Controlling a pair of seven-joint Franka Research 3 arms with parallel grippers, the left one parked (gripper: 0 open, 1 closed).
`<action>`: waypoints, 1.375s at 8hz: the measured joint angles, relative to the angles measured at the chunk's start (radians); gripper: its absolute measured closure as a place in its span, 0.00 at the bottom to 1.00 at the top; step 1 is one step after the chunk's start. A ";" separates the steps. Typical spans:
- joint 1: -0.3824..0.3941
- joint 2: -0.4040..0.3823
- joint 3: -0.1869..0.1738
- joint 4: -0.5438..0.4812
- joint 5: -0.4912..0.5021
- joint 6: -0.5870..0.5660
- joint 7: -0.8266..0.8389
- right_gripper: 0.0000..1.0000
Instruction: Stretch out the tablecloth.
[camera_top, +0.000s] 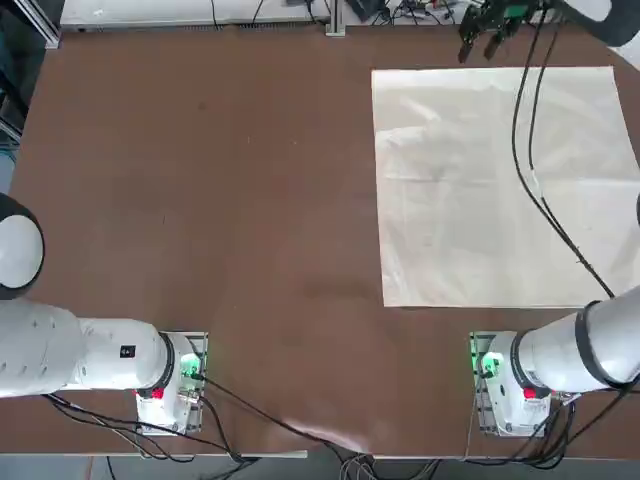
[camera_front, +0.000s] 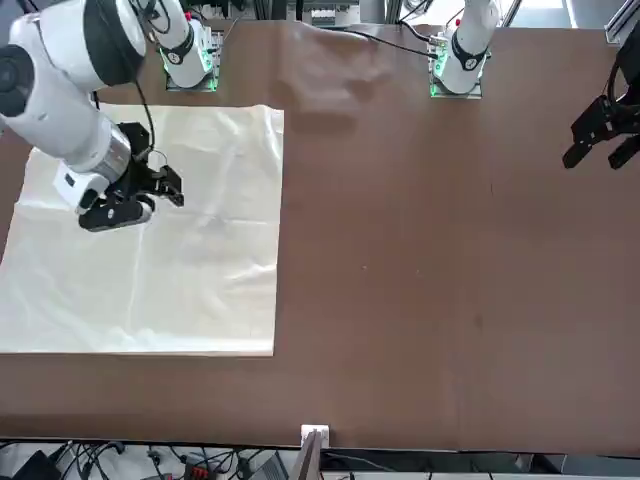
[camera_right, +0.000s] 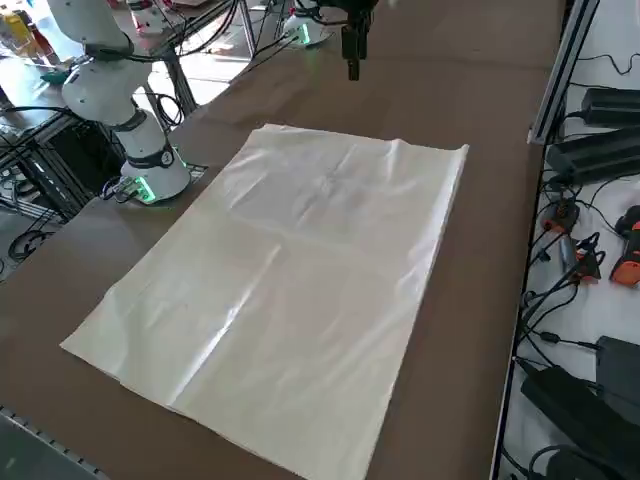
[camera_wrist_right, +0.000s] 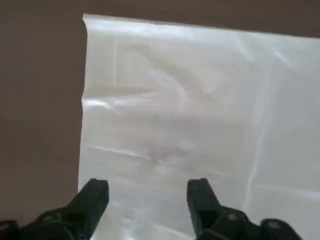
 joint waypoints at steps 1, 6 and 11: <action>-0.001 -0.002 -0.028 0.041 -0.001 -0.021 -0.032 0.00; -0.014 -0.032 -0.073 0.182 -0.094 -0.116 -0.060 0.00; 0.001 -0.031 -0.065 0.195 -0.109 -0.140 -0.065 0.00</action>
